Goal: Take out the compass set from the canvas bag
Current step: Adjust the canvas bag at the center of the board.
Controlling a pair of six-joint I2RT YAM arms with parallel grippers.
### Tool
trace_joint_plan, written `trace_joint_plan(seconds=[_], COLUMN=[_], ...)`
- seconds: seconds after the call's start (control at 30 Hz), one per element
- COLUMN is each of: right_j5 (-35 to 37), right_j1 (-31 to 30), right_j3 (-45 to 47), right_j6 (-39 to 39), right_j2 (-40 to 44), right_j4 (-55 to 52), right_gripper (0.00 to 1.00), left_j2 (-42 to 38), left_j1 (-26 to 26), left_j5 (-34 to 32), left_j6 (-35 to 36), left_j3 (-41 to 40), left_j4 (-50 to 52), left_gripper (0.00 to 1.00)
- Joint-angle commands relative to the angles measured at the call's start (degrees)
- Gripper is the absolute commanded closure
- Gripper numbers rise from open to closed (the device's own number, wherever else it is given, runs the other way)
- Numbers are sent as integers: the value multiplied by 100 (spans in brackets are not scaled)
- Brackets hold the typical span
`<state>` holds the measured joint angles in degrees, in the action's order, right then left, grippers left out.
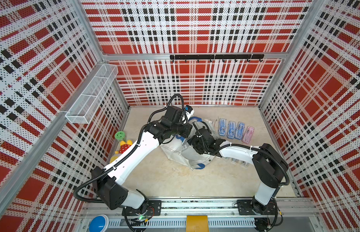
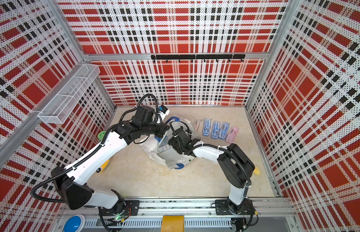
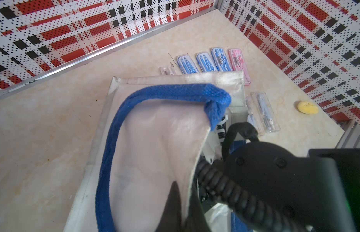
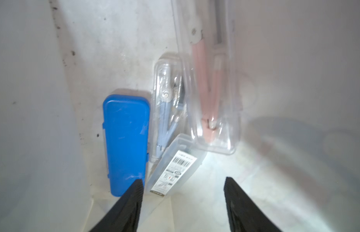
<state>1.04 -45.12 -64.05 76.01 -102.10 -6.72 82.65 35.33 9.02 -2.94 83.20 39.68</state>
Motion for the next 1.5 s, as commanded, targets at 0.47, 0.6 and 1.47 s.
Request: trace_joint_plan(seconds=[0.47, 0.6, 1.47], right_j5=[475, 455, -509], right_j1=[40, 72, 190], right_j3=[-1179, -1485, -651], right_j6=[-547, -784, -175], right_j2=[-839, -1073, -1420], right_j4=[-1390, -1582, 1672], right_gripper=[29, 32, 33], left_j2=[-173, -93, -580], left_j1=[316, 349, 482], left_j5=[355, 392, 360], left_j6=[-373, -410, -38], left_j3=[-210, -164, -32], left_j4=[-513, -518, -623], left_gripper=[100, 100, 100])
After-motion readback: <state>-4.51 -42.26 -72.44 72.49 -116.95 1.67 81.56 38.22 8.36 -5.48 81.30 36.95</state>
